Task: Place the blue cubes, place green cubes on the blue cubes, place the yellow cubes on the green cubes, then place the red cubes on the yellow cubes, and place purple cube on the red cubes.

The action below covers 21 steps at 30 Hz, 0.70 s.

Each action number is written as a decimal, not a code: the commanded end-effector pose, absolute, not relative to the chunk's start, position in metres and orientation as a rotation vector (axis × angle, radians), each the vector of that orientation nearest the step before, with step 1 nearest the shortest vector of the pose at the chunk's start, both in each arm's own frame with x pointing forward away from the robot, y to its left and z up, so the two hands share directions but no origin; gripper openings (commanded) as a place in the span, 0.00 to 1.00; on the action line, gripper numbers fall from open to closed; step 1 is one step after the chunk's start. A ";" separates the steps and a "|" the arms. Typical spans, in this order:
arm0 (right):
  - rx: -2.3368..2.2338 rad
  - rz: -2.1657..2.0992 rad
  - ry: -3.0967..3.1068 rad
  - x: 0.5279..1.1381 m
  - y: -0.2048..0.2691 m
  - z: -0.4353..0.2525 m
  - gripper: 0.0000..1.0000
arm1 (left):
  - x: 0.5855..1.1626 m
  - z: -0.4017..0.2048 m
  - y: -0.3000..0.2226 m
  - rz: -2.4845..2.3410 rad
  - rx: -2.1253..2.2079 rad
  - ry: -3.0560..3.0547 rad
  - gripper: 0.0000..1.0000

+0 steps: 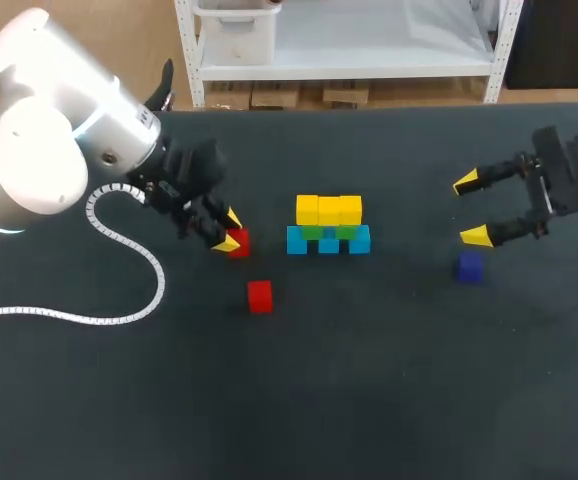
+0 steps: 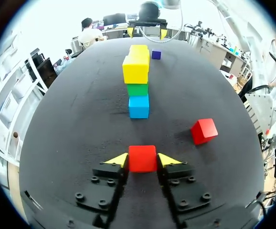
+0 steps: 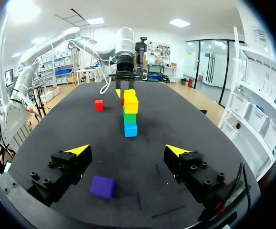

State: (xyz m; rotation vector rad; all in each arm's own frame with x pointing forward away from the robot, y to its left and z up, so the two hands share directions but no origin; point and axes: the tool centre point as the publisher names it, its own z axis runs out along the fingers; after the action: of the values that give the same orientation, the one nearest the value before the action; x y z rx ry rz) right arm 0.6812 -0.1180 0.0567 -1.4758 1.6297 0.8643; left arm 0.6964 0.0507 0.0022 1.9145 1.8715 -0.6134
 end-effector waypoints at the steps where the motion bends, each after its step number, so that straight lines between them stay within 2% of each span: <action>1: -1.475 0.865 1.628 0.681 -0.118 0.056 1.00 | 0.694 0.002 0.051 -0.608 1.904 1.871 0.00; 12: -1.475 0.865 1.628 0.681 -0.118 0.056 1.00 | 0.687 0.053 0.046 -0.561 1.851 1.875 0.00; 21: -1.475 0.865 1.628 0.681 -0.118 0.056 1.00 | 0.684 0.106 0.020 -0.490 1.880 1.846 0.00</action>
State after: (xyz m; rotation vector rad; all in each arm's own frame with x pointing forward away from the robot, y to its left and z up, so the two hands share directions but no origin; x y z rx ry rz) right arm 0.6812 -0.1181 0.0567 -1.4757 1.6295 0.8645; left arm 0.6892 0.0267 0.0931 1.8683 1.8331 -0.5188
